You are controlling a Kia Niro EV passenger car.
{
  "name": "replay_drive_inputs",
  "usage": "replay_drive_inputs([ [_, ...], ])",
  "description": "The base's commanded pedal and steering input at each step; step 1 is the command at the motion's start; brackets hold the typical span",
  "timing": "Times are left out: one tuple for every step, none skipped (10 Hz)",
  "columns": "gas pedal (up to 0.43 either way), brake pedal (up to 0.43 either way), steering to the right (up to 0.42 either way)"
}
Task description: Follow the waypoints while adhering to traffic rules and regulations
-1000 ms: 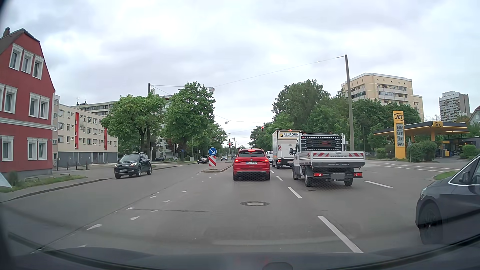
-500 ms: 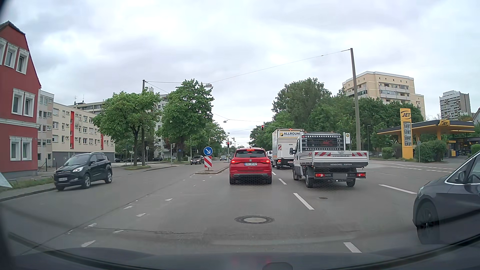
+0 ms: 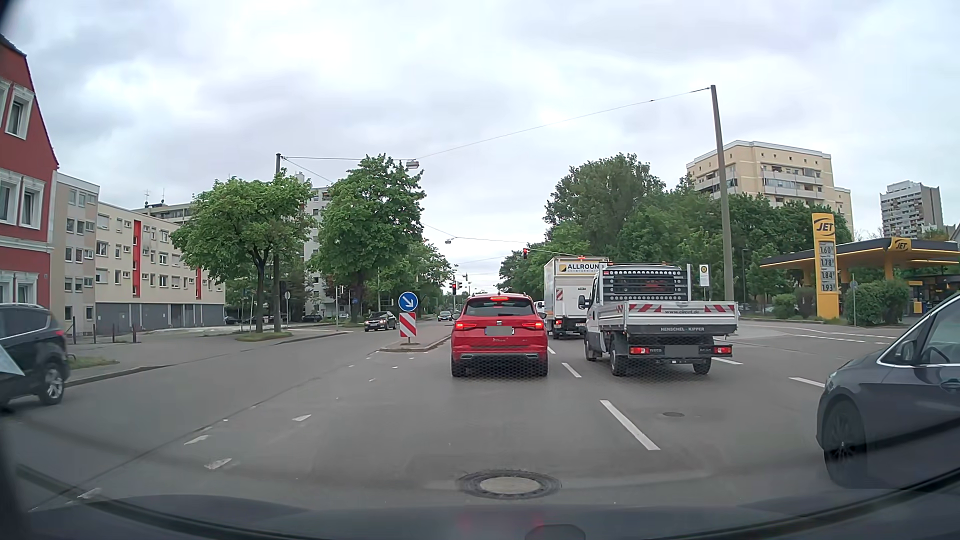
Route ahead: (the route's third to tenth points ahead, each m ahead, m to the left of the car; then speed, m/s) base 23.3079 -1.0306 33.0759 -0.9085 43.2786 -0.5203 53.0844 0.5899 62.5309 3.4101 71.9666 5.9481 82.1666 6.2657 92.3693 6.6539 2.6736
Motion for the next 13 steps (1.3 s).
replay_drive_inputs([
  [0.0, 0.128, 0.003],
  [0.0, 0.11, 0.003],
  [0.0, 0.104, 0.003],
  [0.0, 0.098, 0.003],
  [0.0, 0.073, 0.003],
  [0.0, 0.043, 0.003],
  [0.0, 0.0, 0.003],
  [0.0, 0.0, 0.003],
  [0.0, 0.0, 0.003],
  [0.0, 0.0, 0.003],
  [0.0, 0.0, 0.003],
  [0.0, 0.0, 0.003],
  [0.0, 0.0, 0.003],
])
